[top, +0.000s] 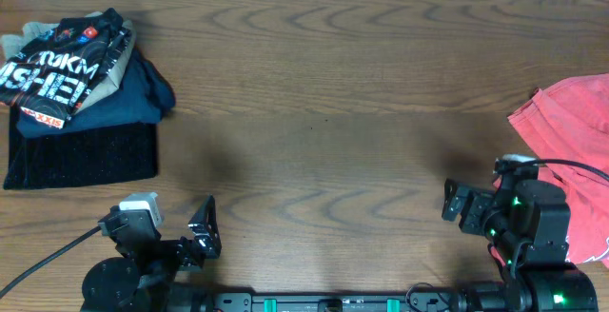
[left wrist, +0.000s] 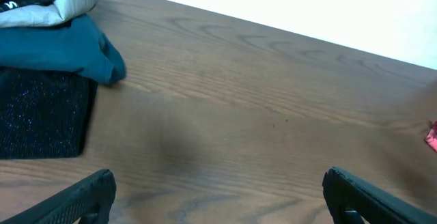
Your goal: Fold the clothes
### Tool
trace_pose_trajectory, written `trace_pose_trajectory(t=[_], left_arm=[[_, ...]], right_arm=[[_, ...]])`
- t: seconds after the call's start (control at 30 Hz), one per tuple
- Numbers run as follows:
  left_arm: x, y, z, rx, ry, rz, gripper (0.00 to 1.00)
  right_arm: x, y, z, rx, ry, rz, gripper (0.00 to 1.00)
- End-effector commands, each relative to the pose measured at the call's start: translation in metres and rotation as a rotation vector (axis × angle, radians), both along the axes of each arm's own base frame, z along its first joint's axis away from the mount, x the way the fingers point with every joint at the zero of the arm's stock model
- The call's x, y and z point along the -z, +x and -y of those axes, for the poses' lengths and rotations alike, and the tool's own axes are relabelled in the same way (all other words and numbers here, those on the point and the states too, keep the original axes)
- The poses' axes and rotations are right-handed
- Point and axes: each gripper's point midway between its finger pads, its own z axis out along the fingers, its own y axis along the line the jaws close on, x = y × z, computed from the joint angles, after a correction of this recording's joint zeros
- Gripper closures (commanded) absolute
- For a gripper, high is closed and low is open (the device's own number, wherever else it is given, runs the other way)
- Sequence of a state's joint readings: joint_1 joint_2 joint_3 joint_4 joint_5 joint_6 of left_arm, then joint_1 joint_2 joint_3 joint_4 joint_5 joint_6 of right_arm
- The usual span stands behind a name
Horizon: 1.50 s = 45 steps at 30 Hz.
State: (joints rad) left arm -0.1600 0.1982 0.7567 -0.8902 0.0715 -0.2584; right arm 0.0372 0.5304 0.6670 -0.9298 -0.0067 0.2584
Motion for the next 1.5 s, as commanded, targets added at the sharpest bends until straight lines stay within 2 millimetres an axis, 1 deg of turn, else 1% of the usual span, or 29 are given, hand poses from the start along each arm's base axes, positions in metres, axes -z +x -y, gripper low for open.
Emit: trace_pose_trajectory(t=[0.0, 0.17, 0.27, 0.5, 0.7, 0.77, 0.8, 0.93, 1.47], left_arm=[[0.003, 0.001, -0.002, -0.014, 0.001, -0.003, 0.02], [0.003, 0.001, -0.002, -0.014, 0.001, -0.003, 0.02], [0.003, 0.001, -0.002, -0.014, 0.001, -0.003, 0.02], [0.003, 0.001, -0.002, -0.014, 0.001, -0.003, 0.02], [0.003, 0.001, -0.002, -0.014, 0.001, -0.003, 0.02], [0.003, 0.001, -0.002, -0.014, 0.001, -0.003, 0.02], [0.003, 0.001, -0.002, -0.014, 0.001, -0.003, 0.02], [0.003, 0.001, -0.002, -0.014, 0.001, -0.003, 0.02], [0.003, 0.001, -0.002, -0.014, 0.001, -0.003, 0.02]], right_arm=[[-0.004, -0.002, 0.001, -0.006, -0.021, 0.035, 0.01], [-0.025, 0.005, 0.001, -0.076, -0.098, 0.21, 0.01], [-0.032, 0.009, 0.001, -0.081, -0.114, 0.335, 0.01], [-0.03, 0.021, -0.001, -0.065, -0.11, 0.619, 0.01], [-0.026, 0.042, -0.003, -0.079, -0.139, 0.781, 0.01], [-0.021, 0.046, -0.007, -0.109, -0.159, 0.82, 0.01], [-0.014, 0.047, -0.01, -0.13, -0.168, 0.824, 0.01], [0.007, 0.045, -0.02, -0.219, -0.194, 0.741, 0.01], [0.006, 0.045, -0.021, -0.219, -0.19, 0.747, 0.01]])
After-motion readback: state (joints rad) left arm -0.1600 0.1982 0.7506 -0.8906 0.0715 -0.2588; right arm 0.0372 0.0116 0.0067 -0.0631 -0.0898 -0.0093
